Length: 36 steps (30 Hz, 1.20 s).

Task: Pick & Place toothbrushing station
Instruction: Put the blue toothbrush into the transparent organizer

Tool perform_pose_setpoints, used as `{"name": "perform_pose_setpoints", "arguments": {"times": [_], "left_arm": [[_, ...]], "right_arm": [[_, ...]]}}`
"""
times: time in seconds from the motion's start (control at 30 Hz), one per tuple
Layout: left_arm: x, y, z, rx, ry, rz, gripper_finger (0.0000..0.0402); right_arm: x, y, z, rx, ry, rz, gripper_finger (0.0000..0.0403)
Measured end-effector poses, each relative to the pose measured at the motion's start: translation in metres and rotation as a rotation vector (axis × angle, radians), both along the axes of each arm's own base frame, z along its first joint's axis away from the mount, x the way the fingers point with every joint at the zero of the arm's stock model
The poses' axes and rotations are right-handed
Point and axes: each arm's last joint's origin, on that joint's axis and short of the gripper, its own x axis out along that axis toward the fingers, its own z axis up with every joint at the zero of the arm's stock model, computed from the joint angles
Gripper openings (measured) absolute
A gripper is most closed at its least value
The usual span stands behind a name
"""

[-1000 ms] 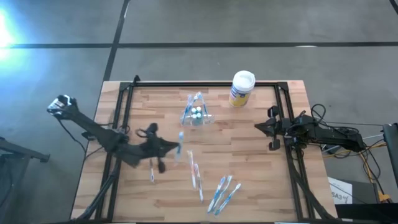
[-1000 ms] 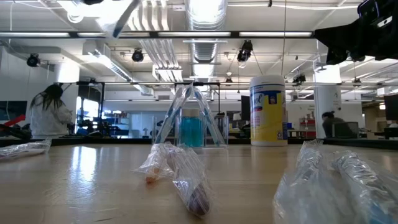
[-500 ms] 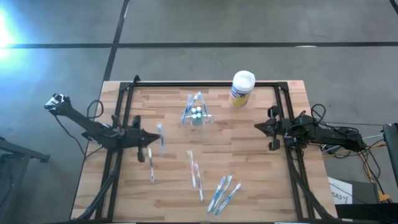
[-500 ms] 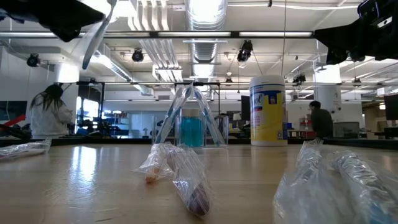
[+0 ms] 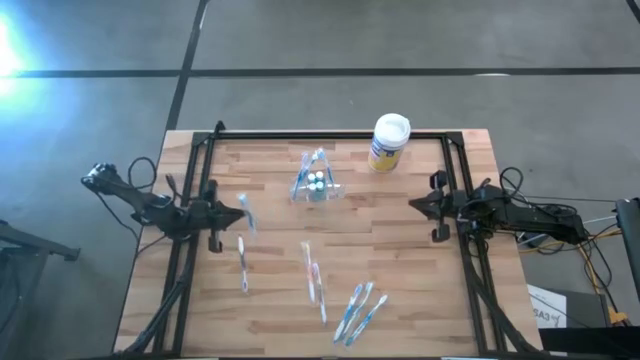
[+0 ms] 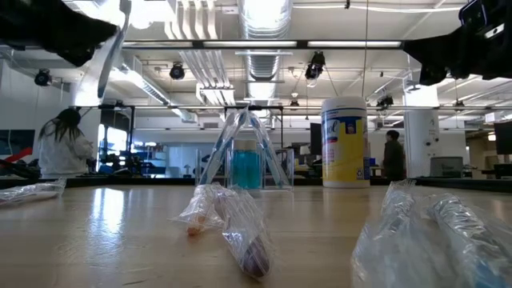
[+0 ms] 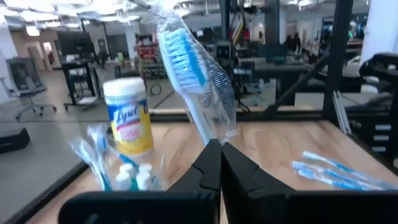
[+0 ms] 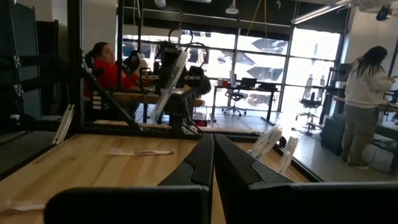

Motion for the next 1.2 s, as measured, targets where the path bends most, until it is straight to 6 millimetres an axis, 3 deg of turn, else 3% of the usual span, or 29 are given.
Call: {"name": "perform_pose_setpoints", "arguments": {"times": [0.2,0.3,0.5,0.83,1.03,1.2], "left_arm": [[0.002,0.0,0.005,-0.054,-0.156,0.0,0.0],[0.007,-0.001,0.012,0.007,-0.21,-0.073,0.0],[0.026,0.008,0.03,0.043,-0.182,0.058,0.0],[0.082,0.046,0.053,0.076,-0.06,0.217,0.0],[0.124,0.071,0.055,0.062,0.029,0.331,0.0],[0.158,0.081,0.047,0.166,0.172,0.418,0.0]], "right_arm": [[0.0,0.0,-0.002,0.01,0.006,0.002,0.0008],[0.0,0.0,-0.002,0.009,0.004,0.002,0.0008],[0.0,0.0,-0.002,0.018,0.003,0.004,0.0008],[0.0,0.0,-0.002,0.052,0.003,0.009,0.0008],[0.001,0.0,-0.003,0.068,0.013,0.012,0.0008],[0.002,0.0,-0.004,0.082,0.024,0.013,0.0008]]}}
